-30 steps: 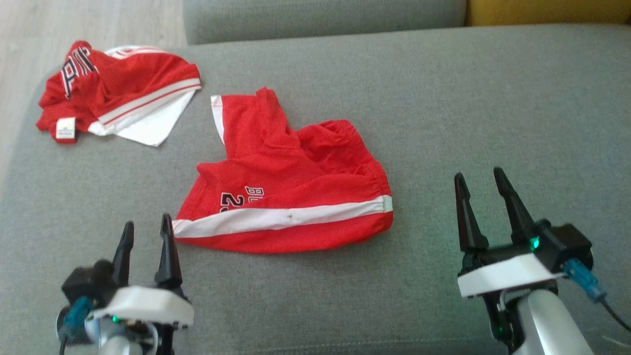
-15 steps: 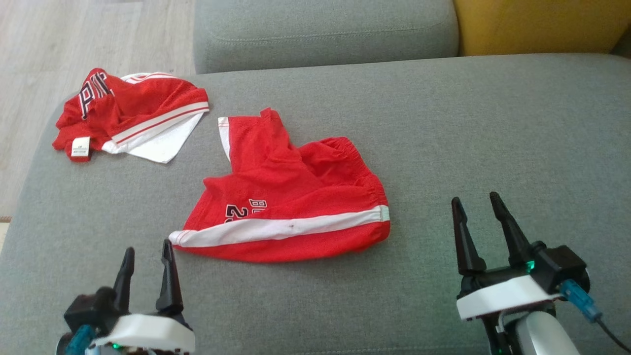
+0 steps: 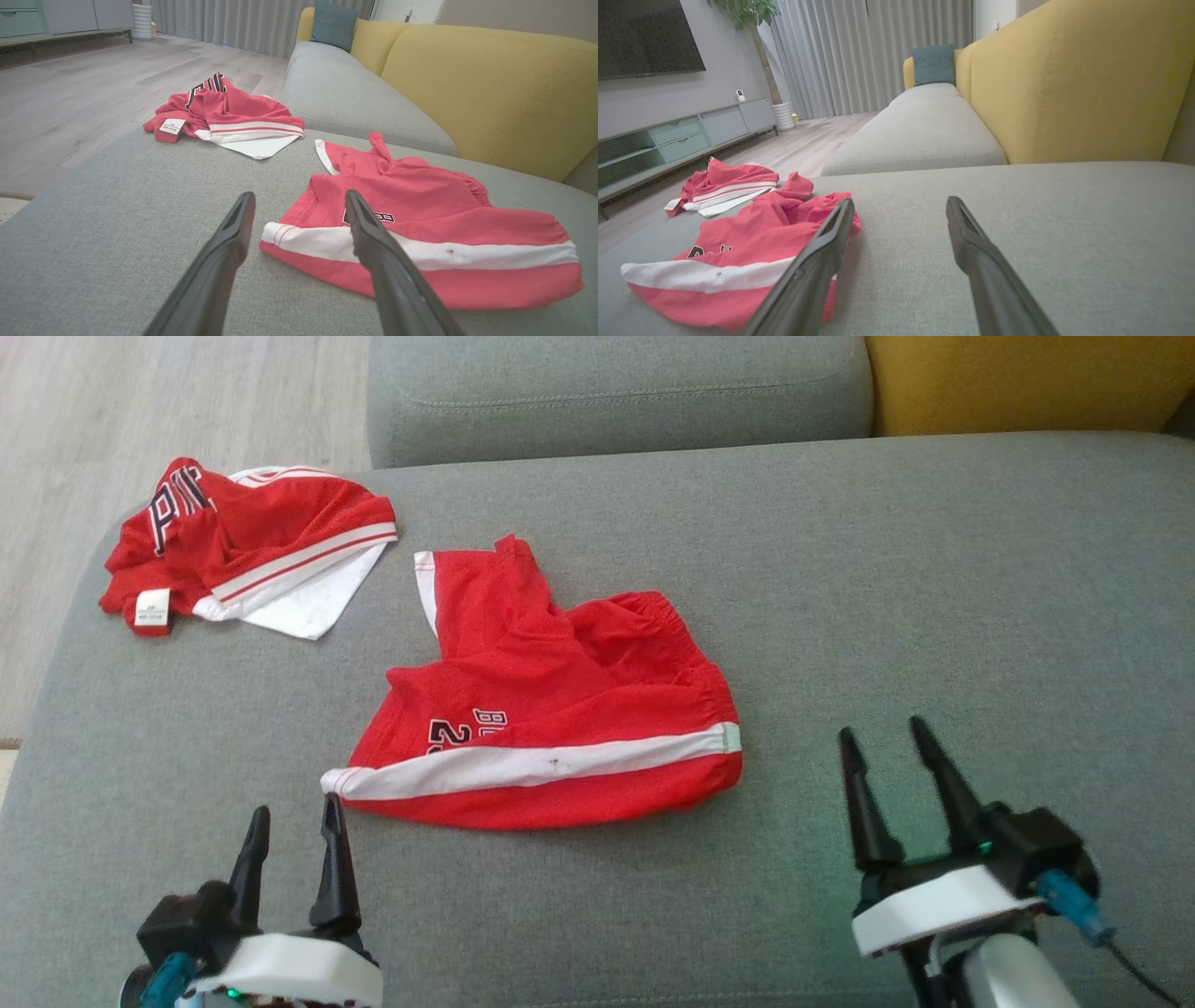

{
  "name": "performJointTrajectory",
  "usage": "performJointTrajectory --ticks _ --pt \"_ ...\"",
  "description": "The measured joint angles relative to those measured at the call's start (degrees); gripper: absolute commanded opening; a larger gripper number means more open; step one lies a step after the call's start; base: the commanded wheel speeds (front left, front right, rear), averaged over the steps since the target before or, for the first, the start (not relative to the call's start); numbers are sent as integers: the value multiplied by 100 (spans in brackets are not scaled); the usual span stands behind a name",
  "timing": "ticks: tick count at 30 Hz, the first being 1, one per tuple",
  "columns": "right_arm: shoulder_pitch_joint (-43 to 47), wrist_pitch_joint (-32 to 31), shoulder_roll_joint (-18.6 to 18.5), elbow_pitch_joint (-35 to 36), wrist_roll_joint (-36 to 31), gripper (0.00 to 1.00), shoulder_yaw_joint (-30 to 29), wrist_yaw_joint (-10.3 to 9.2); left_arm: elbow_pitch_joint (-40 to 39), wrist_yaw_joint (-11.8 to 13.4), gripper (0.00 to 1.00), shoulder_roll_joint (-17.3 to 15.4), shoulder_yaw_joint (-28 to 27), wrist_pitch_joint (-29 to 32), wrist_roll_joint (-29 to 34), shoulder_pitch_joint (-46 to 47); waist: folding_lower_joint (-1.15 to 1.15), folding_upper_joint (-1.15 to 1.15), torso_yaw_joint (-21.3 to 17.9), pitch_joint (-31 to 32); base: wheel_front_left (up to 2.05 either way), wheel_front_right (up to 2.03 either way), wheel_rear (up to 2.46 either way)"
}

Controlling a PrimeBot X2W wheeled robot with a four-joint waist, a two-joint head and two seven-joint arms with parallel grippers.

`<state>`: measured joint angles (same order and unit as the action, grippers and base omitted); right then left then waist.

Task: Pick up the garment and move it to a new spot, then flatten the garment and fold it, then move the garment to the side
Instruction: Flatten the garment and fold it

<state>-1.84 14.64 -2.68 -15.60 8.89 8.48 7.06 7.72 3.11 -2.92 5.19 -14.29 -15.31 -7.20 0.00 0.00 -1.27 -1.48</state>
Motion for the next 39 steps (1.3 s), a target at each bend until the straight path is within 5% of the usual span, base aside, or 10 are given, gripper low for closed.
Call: performJointTrajectory --ticks 8,22,33,34,37,39 --pt "-296 -13 -1 -844 115 100 524 0 -5 44 100 0 9 0 0 24 0 0 12 -70 0 0 0" --pt "-1883 -918 -145 -2241 956 100 1578 0 3 51 100 2 142 0 -12 241 0 0 180 -380 0 0 0" --pt "-2132 -1095 -365 -2505 1677 100 2209 0 26 93 100 2 129 0 -49 268 0 0 241 -425 0 0 0" --pt "-2157 -1094 -381 -2510 1728 97 2252 0 31 93 100 2 129 0 -49 268 0 0 239 -424 0 0 0" --pt "-2225 -1089 -420 -2561 1847 56 2391 0 36 93 100 2 129 0 -49 269 0 0 237 -419 0 0 0" --pt "-2245 -1122 -458 -2574 1953 42 2519 0 53 93 100 2 127 0 -49 269 0 0 239 -414 0 0 0"
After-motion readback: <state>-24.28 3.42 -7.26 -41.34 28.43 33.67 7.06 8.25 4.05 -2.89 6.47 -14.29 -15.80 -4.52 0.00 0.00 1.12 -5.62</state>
